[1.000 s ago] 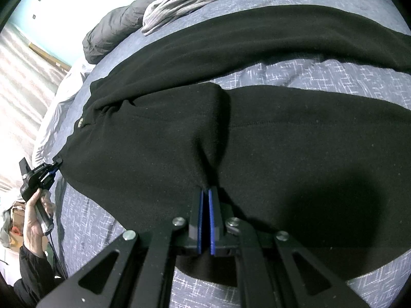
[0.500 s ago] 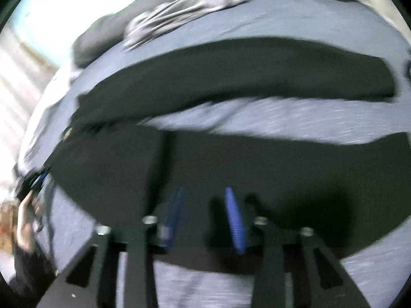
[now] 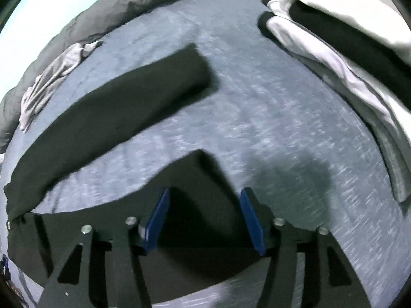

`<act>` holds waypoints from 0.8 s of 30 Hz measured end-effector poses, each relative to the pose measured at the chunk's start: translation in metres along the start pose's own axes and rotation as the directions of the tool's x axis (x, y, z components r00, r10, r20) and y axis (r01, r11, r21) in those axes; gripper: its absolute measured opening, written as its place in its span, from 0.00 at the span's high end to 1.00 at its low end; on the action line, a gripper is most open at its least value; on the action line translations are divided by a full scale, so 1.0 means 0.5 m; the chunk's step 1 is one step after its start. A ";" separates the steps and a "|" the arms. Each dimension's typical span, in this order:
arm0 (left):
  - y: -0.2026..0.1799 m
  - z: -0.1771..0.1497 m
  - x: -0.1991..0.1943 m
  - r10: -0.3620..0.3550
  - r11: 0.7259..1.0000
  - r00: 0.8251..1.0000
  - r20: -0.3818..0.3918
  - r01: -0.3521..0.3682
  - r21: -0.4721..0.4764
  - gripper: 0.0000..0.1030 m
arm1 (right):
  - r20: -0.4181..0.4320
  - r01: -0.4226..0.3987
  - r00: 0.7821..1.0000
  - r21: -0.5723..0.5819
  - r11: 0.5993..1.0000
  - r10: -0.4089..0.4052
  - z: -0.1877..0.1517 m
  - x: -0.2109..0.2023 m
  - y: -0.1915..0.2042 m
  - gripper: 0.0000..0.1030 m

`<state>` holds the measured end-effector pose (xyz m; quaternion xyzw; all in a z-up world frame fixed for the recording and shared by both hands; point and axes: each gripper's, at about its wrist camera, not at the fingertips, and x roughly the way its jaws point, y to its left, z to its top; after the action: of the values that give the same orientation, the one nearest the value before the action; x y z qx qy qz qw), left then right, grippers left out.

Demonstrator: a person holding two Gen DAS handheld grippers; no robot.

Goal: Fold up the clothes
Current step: 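Open the left tool to release the hoodie edge while the right tool lifts away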

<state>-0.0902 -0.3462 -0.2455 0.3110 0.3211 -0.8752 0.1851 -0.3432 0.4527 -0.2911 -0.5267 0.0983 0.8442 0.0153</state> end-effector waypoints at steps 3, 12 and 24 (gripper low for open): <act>-0.026 -0.011 0.013 -0.006 1.000 1.000 -0.018 0.006 0.026 0.81 | 0.021 -0.014 1.000 -0.012 1.000 0.014 0.003 0.002 -0.023 0.43; -0.090 -0.034 0.046 -0.010 0.998 0.999 -0.048 0.013 0.065 0.81 | -0.010 -0.179 0.984 -0.189 0.966 0.180 0.005 0.033 0.036 0.69; -0.118 -0.046 0.071 0.006 0.995 0.997 -0.073 0.002 0.098 0.81 | 0.114 -0.127 0.983 -0.147 0.981 0.144 0.046 -0.050 -0.025 0.95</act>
<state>-0.1375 -0.2921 -0.2565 0.3520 0.2841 -0.8777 0.1586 -0.3507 0.4711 -0.2611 -0.4652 0.0735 0.8791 -0.0732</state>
